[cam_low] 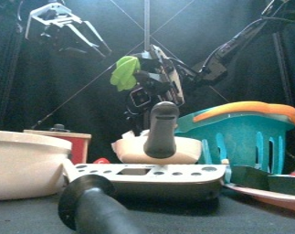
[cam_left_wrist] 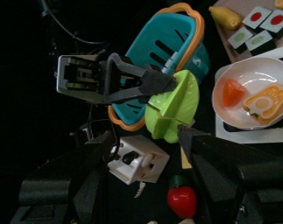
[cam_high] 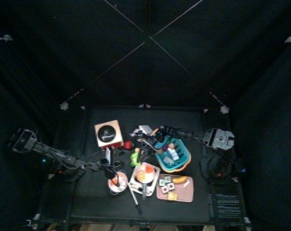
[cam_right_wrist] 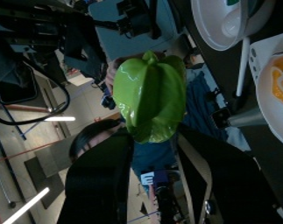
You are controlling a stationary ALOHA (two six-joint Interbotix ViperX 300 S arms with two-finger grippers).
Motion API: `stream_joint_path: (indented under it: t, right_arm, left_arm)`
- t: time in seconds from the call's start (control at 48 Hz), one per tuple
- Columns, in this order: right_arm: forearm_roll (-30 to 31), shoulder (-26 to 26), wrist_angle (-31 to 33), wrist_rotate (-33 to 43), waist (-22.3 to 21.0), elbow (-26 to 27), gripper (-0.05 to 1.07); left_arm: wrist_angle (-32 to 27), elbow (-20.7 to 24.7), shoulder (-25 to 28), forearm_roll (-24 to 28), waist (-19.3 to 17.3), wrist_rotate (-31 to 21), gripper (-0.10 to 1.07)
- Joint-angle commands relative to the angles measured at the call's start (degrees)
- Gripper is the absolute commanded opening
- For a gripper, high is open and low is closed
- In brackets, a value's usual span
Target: Place starfruit on plate
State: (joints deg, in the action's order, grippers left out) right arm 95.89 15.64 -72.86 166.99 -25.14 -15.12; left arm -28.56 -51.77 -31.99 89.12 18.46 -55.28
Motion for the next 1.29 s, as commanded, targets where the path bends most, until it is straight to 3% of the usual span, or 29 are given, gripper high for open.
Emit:
stream_joint_path:
  t: [0.0,0.146,0.25,0.396,0.521,0.688,0.875,1.083,1.271]
  right_arm:
    - [2.0,-3.8,0.0,0.1,0.5,1.5,0.54]
    - [8.8,-9.2,4.2,0.2,2.7,0.9,0.54]
    - [14.1,-14.0,11.2,0.4,5.4,-2.0,0.54]
    - [16.3,-21.5,22.3,0.4,8.5,-11.2,0.54]
    - [17.3,-30.3,35.4,0.4,11.9,-20.7,0.54]
    - [18.5,-39.1,48.9,0.1,16.9,-30.2,0.54]
    - [21.8,-46.2,59.7,0.0,21.9,-36.9,0.54]
    - [23.5,-47.8,62.9,-0.2,24.3,-39.0,0.54]
    - [18.0,-47.4,56.3,0.2,26.6,-37.9,0.54]
  left_arm:
    - [2.1,0.2,-2.8,0.4,0.0,-3.1,0.94]
    - [4.7,-2.1,-7.0,0.4,-1.8,-8.4,0.94]
    - [6.3,-3.3,-8.3,0.1,-3.4,-11.5,0.94]
    - [10.8,-3.4,-10.2,0.0,-5.6,-16.2,0.94]
    - [11.3,-3.9,-10.4,-0.3,-9.2,-20.8,0.94]
    - [11.6,-3.1,-10.4,-1.5,-11.3,-27.2,0.93]
    - [11.6,-3.1,-10.4,-8.2,-13.7,-33.1,0.94]
    - [11.7,-2.9,-10.0,-10.4,-13.7,-33.4,0.93]
    - [11.7,-3.2,-9.1,-10.5,-13.8,-33.2,0.93]
